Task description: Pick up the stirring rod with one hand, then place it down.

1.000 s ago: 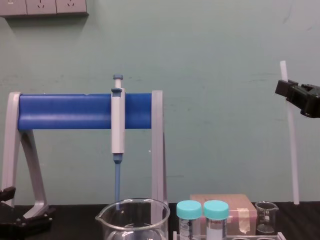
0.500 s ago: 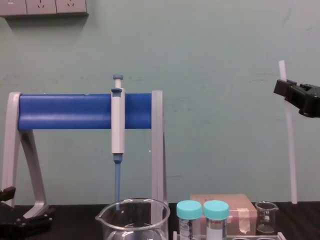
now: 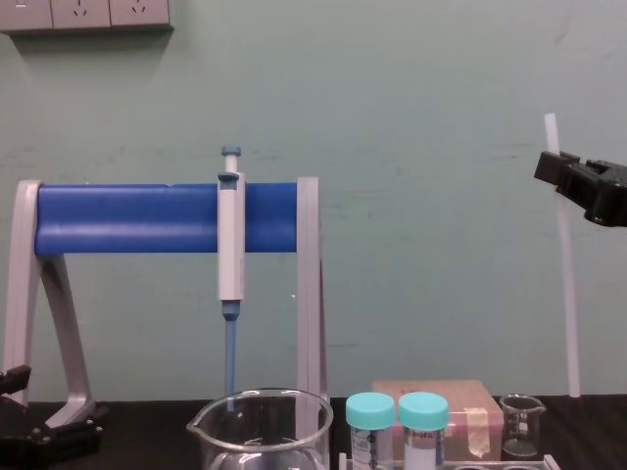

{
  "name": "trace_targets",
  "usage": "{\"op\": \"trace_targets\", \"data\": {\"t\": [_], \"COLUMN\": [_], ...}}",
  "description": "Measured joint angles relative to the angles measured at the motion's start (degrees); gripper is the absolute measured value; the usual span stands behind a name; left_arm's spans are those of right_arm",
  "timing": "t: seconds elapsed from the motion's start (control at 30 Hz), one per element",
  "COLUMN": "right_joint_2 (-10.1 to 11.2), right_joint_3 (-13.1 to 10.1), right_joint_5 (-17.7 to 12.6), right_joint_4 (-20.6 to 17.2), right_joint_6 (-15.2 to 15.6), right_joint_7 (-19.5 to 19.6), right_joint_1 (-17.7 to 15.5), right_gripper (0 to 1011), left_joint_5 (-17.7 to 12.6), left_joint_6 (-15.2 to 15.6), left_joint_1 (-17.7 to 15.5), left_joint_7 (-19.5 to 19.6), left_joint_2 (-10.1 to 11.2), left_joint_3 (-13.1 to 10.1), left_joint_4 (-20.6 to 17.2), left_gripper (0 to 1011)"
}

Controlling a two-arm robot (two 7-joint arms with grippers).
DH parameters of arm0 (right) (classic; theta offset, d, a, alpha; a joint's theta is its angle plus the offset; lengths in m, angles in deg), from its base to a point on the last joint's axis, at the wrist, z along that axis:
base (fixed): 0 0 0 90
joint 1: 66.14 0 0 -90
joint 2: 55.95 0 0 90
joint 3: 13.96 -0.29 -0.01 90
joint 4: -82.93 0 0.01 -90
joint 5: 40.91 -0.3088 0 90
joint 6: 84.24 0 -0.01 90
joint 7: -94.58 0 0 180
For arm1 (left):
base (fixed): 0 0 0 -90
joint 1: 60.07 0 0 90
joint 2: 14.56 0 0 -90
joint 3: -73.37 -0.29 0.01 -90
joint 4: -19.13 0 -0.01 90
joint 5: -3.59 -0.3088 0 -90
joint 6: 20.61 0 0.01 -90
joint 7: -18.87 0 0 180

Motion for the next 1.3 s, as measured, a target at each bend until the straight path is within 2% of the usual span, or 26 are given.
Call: {"op": "trace_targets", "data": {"t": [1.3], "right_joint_2": [-0.04], "right_joint_3": [0.28], "right_joint_5": [0.01], "right_joint_4": [-0.26], "right_joint_6": [0.21], "right_joint_7": [0.09], "right_joint_1": [-0.06], "right_gripper": [70], "left_joint_5": [0.00], "left_joint_6": [0.00], "left_joint_1": [0.00], "left_joint_7": [0.00], "left_joint_2": [0.00], "left_joint_3": [0.00], "left_joint_4": [0.00], "left_gripper": [1001]}}
